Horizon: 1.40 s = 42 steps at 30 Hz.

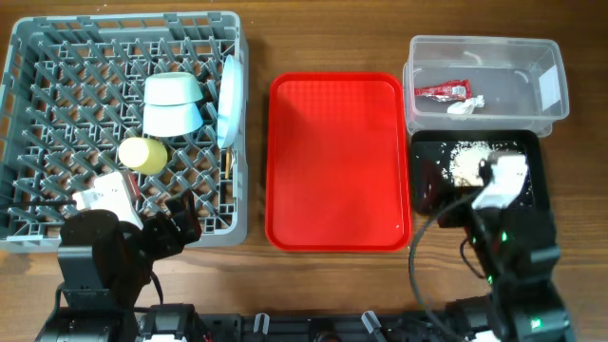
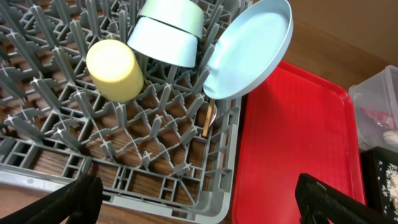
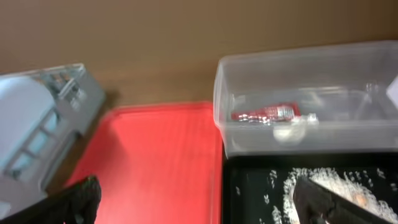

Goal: Sort waste into correct bins and load items into the dishwasher rack

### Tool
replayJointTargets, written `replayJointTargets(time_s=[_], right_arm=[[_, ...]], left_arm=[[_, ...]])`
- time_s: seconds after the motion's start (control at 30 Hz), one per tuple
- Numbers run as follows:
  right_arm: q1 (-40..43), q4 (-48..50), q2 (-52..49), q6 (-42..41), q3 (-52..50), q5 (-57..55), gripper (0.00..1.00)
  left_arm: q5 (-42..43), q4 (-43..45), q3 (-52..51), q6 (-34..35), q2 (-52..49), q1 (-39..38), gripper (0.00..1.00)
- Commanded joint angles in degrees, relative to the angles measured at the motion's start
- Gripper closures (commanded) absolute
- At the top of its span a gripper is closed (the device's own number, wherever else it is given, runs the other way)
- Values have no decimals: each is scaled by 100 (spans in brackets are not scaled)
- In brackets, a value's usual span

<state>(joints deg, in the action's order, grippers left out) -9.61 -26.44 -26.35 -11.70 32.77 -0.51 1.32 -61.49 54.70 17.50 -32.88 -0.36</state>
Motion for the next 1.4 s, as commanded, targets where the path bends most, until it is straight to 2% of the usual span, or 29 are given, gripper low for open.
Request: replayJointTargets(time_s=[0.0, 0.37, 0.63, 0.83, 0.93, 1.37], right_arm=[[24, 734, 994, 229, -879, -120, 0], [44, 2675, 1971, 1318, -2210, -52, 0], [518, 3888, 2415, 1322, -3235, 549, 0], [610, 3340, 2616, 1784, -3248, 717, 0], [610, 2686, 2614, 1878, -3248, 962, 0], [610, 2702, 2614, 1919, -3248, 940, 0]], left_arm=[[-35, 13, -24, -13, 42, -15, 0], [-35, 13, -24, -13, 42, -15, 0], [-35, 11, -24, -13, 42, -15, 0], [-35, 13, -24, -13, 42, -15, 0], [-35, 13, -24, -13, 42, -15, 0], [-35, 13, -24, -13, 42, -15, 0]])
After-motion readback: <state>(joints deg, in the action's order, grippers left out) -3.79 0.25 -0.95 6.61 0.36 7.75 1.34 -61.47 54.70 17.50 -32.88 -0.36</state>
